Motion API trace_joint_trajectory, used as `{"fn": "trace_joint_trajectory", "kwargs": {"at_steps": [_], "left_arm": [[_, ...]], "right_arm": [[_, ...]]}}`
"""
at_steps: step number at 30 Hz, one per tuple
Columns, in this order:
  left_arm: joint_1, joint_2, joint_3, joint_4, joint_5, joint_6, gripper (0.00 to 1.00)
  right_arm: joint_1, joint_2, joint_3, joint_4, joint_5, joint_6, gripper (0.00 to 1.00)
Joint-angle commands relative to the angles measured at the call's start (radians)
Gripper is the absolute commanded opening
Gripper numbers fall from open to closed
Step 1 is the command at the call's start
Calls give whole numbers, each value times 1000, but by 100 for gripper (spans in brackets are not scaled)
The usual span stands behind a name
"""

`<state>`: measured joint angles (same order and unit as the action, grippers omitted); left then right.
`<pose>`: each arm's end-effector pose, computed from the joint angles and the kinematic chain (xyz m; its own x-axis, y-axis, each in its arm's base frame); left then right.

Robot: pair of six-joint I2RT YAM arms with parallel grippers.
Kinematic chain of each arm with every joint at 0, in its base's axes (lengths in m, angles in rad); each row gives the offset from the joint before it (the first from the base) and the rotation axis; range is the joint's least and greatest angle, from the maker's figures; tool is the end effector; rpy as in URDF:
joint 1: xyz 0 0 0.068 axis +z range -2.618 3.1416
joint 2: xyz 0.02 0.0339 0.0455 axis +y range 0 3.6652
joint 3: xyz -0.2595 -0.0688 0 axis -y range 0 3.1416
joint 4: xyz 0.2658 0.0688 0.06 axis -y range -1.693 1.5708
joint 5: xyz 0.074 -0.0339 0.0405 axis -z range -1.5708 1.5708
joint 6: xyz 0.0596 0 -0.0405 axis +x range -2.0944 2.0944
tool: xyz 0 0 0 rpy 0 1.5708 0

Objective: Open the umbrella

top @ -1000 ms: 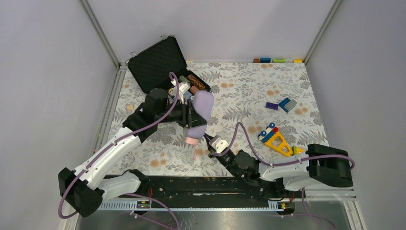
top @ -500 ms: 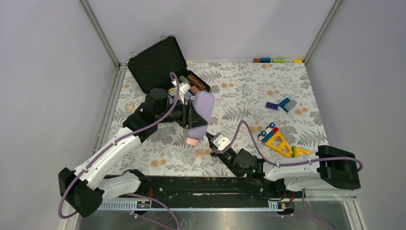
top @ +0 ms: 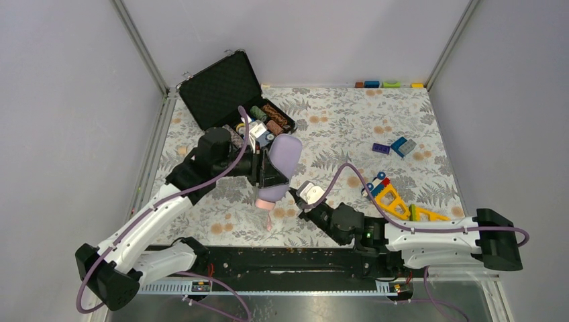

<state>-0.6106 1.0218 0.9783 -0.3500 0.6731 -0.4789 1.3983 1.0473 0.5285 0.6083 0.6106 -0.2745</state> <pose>0.1951 -0.1819 0.3370 -0.7028 0.0520 -0.7095 0.6718 0.3769 -0.6377 0.0806 0.2633 0.2695 0.2070 -0.1059 -0.9726 -0.6784 0.7008 -0.2207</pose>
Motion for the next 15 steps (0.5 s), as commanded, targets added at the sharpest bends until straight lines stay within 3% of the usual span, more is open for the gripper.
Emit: {"fn": "trace_joint_trajectory", "kwargs": {"at_steps": [1,15], "left_arm": [[-3,-39,-8,0,82,113,3],[-3,-30,-16,-61,100,159,3]], "right_arm": [[3,-40,47,-65,-5,45,0],[1,-53,108,-198,63,88,0]]}}
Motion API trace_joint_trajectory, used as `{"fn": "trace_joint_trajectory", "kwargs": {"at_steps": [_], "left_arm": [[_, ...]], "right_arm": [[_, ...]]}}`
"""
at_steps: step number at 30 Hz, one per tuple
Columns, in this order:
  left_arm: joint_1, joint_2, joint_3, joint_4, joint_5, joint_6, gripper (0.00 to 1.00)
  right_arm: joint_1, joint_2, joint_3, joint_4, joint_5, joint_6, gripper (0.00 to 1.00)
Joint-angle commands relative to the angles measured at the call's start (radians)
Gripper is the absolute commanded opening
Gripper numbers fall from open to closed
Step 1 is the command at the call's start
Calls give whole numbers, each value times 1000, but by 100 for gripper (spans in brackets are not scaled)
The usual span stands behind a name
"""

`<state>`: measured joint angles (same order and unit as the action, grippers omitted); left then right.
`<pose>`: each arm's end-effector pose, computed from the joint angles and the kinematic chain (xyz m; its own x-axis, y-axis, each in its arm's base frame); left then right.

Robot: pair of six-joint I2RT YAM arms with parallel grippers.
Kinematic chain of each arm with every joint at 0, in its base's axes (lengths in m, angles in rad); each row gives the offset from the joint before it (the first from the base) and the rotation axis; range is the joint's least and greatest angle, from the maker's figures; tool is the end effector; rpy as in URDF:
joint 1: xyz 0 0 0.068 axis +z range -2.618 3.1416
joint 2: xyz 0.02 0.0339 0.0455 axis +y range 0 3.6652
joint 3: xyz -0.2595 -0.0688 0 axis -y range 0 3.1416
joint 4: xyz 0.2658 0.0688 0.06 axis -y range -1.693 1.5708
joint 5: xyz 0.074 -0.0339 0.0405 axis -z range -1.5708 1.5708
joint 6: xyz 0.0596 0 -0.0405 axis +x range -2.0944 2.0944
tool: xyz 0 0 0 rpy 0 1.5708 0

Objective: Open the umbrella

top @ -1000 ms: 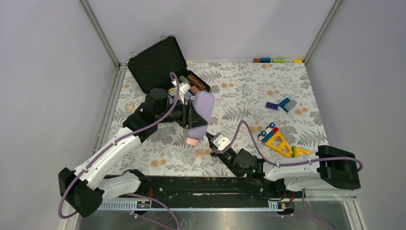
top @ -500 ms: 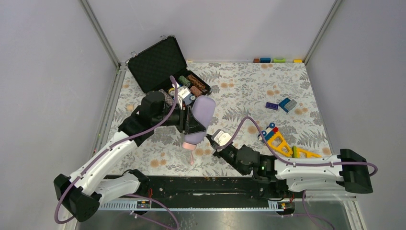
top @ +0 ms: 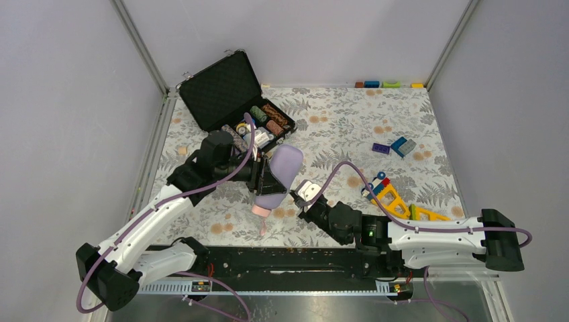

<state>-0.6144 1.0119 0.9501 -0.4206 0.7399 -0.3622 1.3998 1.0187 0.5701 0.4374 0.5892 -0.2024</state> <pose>0.1860 -0.1804 0.3222 -0.6783 0.1583 -0.7176 0.7202 0.3371 -0.6064 0.0791 0.2633 0.2718 0.1438 -0.1493 -0.9783 -0.7103 0.6727 -0.2071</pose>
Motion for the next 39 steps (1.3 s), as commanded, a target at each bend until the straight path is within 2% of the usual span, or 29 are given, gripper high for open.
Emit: {"fn": "trace_joint_trajectory", "kwargs": {"at_steps": [1,8,17,25,39], "left_arm": [[1,-17,13,4,35,45,2],[1,-6,12,2,41,48,1],[-3,12,9,0,46,43,0],[-15,23,6,2,45,44,0],[-48,68,22,-52,35,87,0]], "right_arm": [[-1,-26,72,-43,90,14,0],[-38,-34,111,-140,73,29,0],[-177,-74,124,-195,-77,87,0],[-273,-61,184,-249,-185,56,0],[-327,-87,249,-339,-205,-31,0]]}}
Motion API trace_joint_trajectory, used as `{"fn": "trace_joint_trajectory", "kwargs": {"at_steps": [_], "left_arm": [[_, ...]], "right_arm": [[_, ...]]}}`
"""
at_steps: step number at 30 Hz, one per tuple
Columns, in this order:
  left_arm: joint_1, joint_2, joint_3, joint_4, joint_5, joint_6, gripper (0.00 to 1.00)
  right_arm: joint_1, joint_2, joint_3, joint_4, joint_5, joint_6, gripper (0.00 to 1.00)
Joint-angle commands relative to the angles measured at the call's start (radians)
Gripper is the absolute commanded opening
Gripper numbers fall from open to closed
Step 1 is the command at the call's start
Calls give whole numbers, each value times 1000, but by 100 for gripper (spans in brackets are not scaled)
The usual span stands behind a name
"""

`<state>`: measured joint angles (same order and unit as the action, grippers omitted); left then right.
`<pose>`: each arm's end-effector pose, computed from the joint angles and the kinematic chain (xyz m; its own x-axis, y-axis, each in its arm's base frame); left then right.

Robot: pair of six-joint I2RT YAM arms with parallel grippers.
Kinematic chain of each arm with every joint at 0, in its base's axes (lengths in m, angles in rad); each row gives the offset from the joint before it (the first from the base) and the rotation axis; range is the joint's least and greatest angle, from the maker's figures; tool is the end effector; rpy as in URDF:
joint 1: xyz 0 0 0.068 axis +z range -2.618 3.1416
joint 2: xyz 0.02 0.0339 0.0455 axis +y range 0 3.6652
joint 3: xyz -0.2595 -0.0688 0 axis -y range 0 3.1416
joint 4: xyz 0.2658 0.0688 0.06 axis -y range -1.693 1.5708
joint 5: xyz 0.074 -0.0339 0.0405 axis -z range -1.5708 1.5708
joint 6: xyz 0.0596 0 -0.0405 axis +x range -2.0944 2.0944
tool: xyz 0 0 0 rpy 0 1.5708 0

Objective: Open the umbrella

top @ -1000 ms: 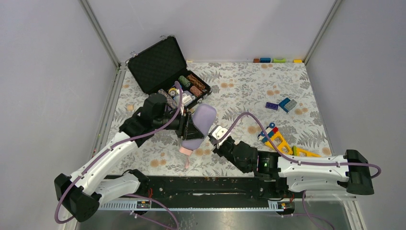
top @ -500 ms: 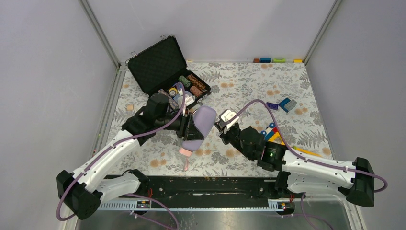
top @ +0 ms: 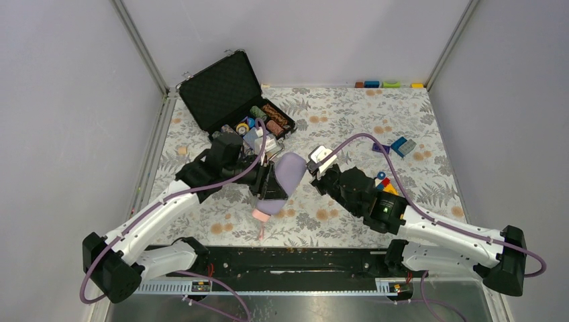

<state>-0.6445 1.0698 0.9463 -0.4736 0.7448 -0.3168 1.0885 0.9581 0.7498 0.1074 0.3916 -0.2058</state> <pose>0.1867 -0.1909 0.3017 -0.7043 0.2428 -0.6671 0.7055 0.3437 -0.6198 0.1462 0.2301 0.3165 0.0856 -0.2437 -0.9661 -0.6387 0.7307 -0.2409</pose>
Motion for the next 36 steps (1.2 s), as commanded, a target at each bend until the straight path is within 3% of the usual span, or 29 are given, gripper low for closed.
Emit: {"fn": "trace_joint_trajectory", "kwargs": {"at_steps": [1,10,13,14,18,24,29,36], "left_arm": [[-24,19,32,-13,24,51,0],[-33,21,43,-34,-1,80,0],[-33,19,43,-35,8,88,0],[-33,19,42,-34,14,90,0],[-45,51,41,-35,43,93,0],[-108,74,63,-102,64,165,0],[-157,72,71,-123,106,209,0],[-242,48,69,-140,173,264,0]], "right_arm": [[-16,-28,68,-11,-13,-23,0],[-16,-111,22,-132,-75,98,3],[-16,-186,-7,-205,-94,187,42],[-16,-211,-20,-220,-97,223,50],[-56,-279,-57,-287,-204,311,70],[-197,-308,-38,-324,-611,406,96],[-203,-288,6,-314,-785,438,100],[-203,-263,-17,-257,-870,507,100]]}}
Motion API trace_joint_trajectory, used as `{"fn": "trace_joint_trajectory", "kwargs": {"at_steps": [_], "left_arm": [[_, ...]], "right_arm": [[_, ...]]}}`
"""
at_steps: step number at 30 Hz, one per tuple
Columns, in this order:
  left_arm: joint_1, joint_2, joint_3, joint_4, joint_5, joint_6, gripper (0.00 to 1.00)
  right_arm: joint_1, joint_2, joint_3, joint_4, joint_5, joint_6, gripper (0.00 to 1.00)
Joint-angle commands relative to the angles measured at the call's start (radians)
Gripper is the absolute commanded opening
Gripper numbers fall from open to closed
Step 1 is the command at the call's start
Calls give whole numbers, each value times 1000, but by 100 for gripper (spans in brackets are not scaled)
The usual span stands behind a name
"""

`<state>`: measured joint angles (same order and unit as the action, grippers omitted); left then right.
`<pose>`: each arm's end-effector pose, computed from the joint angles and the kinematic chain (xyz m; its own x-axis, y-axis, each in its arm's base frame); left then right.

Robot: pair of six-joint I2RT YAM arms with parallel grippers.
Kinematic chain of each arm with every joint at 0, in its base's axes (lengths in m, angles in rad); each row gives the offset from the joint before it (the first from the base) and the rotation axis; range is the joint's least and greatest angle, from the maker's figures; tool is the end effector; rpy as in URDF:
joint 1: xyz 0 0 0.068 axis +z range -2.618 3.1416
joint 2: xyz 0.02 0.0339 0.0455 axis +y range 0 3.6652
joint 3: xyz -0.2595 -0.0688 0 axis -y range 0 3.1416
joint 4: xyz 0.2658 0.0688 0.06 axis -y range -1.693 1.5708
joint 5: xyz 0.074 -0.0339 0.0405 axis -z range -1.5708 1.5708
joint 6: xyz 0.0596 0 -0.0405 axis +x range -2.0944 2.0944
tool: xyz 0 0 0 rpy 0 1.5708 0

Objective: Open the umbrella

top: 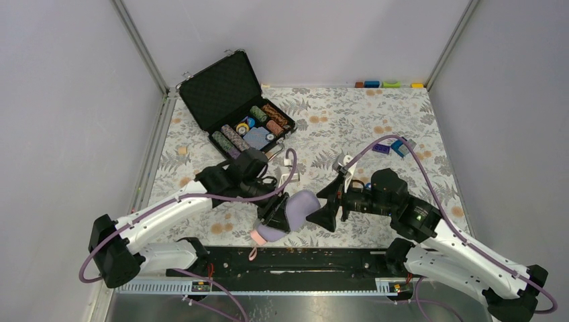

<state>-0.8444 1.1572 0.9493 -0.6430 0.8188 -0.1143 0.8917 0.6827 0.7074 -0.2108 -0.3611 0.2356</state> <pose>0.1427 -0.2261 0.2687 -0.5908 0.5477 -0.5924 0.7681 0.1572 -0.6207 0.1158 0.1770 0.3198 -0.3338 -0.0659 -0.9403 -0.8928 0.3423 0.2930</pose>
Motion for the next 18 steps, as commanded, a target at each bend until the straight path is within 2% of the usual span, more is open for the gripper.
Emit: {"fn": "trace_joint_trajectory", "kwargs": {"at_steps": [1,8,17,18], "left_arm": [[-51,-41,66,26,98,67,0],[-75,-56,72,10,33,84,0],[-76,-60,74,10,18,87,0],[-77,-60,74,9,18,87,0]], "right_arm": [[-7,17,24,68,-120,75,100],[-7,67,-7,171,-228,170,98],[-7,175,-67,389,-353,302,83],[-7,188,-69,407,-358,312,79]]}}
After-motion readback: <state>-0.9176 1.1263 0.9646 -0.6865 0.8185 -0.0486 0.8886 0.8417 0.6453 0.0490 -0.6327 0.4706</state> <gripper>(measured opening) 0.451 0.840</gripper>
